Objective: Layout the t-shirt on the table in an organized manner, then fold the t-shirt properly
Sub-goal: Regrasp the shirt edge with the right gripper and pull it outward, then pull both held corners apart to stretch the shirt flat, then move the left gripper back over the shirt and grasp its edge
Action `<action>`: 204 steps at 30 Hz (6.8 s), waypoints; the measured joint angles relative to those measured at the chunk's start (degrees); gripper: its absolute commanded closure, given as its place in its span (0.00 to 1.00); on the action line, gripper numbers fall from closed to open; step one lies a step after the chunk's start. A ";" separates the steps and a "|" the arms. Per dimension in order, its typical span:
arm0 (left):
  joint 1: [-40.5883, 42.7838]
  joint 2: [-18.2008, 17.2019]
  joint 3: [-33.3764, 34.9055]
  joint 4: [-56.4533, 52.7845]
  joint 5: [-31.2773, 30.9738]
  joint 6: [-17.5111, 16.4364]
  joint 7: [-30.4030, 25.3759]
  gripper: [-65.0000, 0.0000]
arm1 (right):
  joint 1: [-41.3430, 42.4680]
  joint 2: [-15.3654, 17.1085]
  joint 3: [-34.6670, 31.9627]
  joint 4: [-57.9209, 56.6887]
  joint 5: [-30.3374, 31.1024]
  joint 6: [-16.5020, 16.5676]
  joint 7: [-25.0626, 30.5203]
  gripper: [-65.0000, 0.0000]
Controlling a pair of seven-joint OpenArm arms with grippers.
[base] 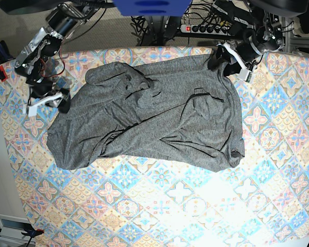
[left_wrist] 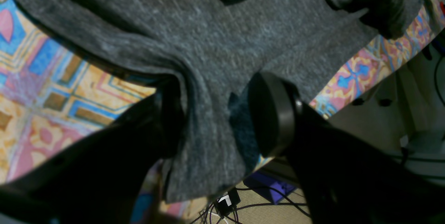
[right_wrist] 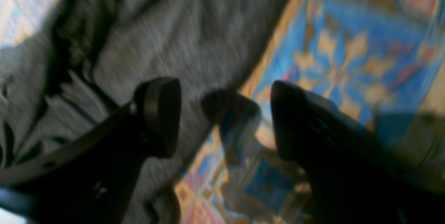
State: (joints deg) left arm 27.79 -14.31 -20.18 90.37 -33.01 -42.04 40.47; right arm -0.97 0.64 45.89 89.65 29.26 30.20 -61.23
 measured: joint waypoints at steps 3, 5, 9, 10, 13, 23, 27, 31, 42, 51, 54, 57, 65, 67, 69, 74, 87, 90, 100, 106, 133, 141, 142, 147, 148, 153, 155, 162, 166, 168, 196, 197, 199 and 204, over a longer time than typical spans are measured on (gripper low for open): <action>0.00 0.02 0.00 0.00 -0.02 0.02 -0.02 0.50 | 0.22 -0.02 -0.11 -0.22 0.17 0.02 -0.57 0.40; 0.00 0.02 0.00 0.00 -0.02 0.00 -0.02 0.50 | 0.35 0.00 -0.13 -0.22 0.13 -0.02 -0.57 0.40; 0.00 0.02 0.00 0.00 -0.02 0.02 -0.02 0.50 | 0.15 0.02 -1.84 -0.48 -0.04 -0.35 -0.74 0.40; 0.00 0.02 0.00 0.00 -0.02 0.02 0.00 0.50 | 0.02 0.15 -3.23 -0.48 -0.28 -0.37 -0.72 0.40; 0.00 0.02 0.00 0.00 -0.02 0.02 0.00 0.50 | 0.20 -0.04 -7.32 -0.50 -0.07 -0.22 -0.79 0.40; 0.00 0.02 0.00 0.00 -0.02 0.00 -0.02 0.50 | 0.17 -1.60 -11.23 -0.31 0.17 -5.38 -0.48 0.40; 0.00 0.02 0.02 0.00 -0.02 0.02 -0.02 0.50 | -0.26 -1.60 -11.23 -0.24 0.17 -5.40 -0.52 0.40; 0.00 0.02 0.02 0.00 -0.02 0.00 -0.02 0.50 | -1.55 -1.60 -11.34 -0.02 0.87 -5.38 0.07 0.40; 0.00 0.02 0.07 0.00 -0.02 0.02 -0.02 0.50 | -1.70 -0.94 -5.57 -0.20 -0.33 -6.14 0.37 0.40; 0.00 0.02 0.17 0.00 -0.02 0.04 -0.02 0.50 | -1.22 -0.81 -5.66 0.44 -9.97 -6.67 1.66 0.40; 0.00 0.02 0.17 0.00 -0.02 0.02 -0.02 0.50 | -1.22 -0.81 -5.64 0.48 -10.88 -6.71 1.66 0.40; 0.00 0.02 0.17 0.00 -0.02 0.02 -0.02 0.50 | -1.20 -0.98 -5.64 0.55 -11.52 -6.86 1.79 0.40; 0.00 0.00 0.28 0.00 -0.02 0.11 -0.04 0.50 | -1.11 -1.27 -5.84 0.66 -14.32 -6.91 4.17 0.40; 0.00 0.00 0.28 0.00 -0.02 0.15 -0.04 0.50 | -1.20 -1.44 -6.73 0.68 -14.84 -7.21 4.31 0.40; 0.02 -0.02 0.28 0.00 -0.02 0.15 -0.04 0.50 | -1.36 -2.19 -9.14 1.18 -16.74 -8.46 4.94 0.40; 0.00 -0.11 0.28 0.00 -0.02 0.17 -0.04 0.50 | -1.20 -2.93 -15.67 1.09 -17.11 -8.41 5.49 0.40; -0.02 -0.11 0.26 0.00 -0.02 0.07 -0.04 0.55 | -1.31 -4.63 -17.14 1.03 -16.20 -8.33 5.35 0.77; -1.53 -0.13 0.28 -0.07 1.73 -0.04 1.14 0.69 | -1.42 -4.66 -17.11 0.98 -15.82 -8.15 4.90 1.00; -4.52 2.12 0.39 -0.20 7.37 0.44 1.09 0.94 | -1.38 -4.48 -14.82 1.38 -17.84 -7.06 4.57 1.00; -4.46 2.10 0.26 0.02 7.37 0.46 1.09 0.94 | -2.40 -4.42 -9.77 8.20 -26.34 -7.93 2.23 1.00; 1.88 4.11 -14.16 22.21 11.19 1.44 20.37 0.94 | -5.09 -4.76 -3.98 17.88 -25.83 -7.28 1.77 1.00; 1.90 4.48 -17.49 22.40 10.54 1.27 20.70 0.94 | -5.18 -4.81 -3.98 17.90 -25.79 -7.26 0.94 1.00; 1.92 4.50 -17.99 22.58 10.51 1.11 20.70 0.94 | -5.18 -4.83 -3.98 17.90 -25.73 -7.21 0.94 1.00; 1.66 4.11 -20.04 25.49 11.69 1.79 24.50 0.94 | -5.18 -4.76 -3.96 18.10 -26.32 -7.10 1.25 1.00; 1.40 3.80 -20.50 25.64 13.49 1.99 25.81 0.94 | -5.18 -4.68 -3.61 18.82 -27.71 -7.87 1.60 1.00; 0.94 3.85 -20.59 25.90 12.70 1.77 25.55 0.94 | -5.09 -4.20 -2.56 21.73 -34.16 -7.91 1.90 1.00; 0.61 3.80 -20.59 26.01 12.98 1.81 25.53 0.94 | -5.11 -4.55 -2.56 21.73 -35.28 -7.91 1.60 1.00; -4.02 3.10 -20.63 25.97 13.27 1.95 32.15 0.93 | -4.74 -4.59 -2.64 21.73 -35.26 -7.91 2.25 1.00; -7.48 3.45 -14.34 25.97 13.92 2.10 35.91 0.88 | -4.87 -4.48 -2.64 21.73 -35.28 -7.91 2.16 1.00; -8.11 4.11 -9.20 25.97 13.31 2.10 35.87 0.85 | -4.83 -4.59 -2.75 21.73 -35.26 -7.91 2.25 1.00; -0.76 21.03 12.22 12.61 11.52 1.75 19.71 0.54 | -5.16 -4.48 -6.69 18.49 -35.30 -7.91 2.29 1.00; -0.79 21.00 12.24 12.50 11.65 1.73 19.52 0.54 | -5.16 -4.48 -6.69 18.49 -35.28 -7.89 2.27 1.00; -0.79 21.00 12.28 12.66 12.09 1.70 19.32 0.54 | -5.03 -4.46 -6.69 18.38 -35.30 -7.89 2.27 1.00; 0.02 21.31 12.39 17.22 23.78 1.97 15.65 0.54 | -4.87 -4.48 -6.69 14.95 -35.26 -7.78 2.58 1.00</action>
State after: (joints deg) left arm 27.81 7.01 -7.79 107.59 -9.23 -40.07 56.12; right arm -5.85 -3.84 39.20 104.60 -6.00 22.41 -58.65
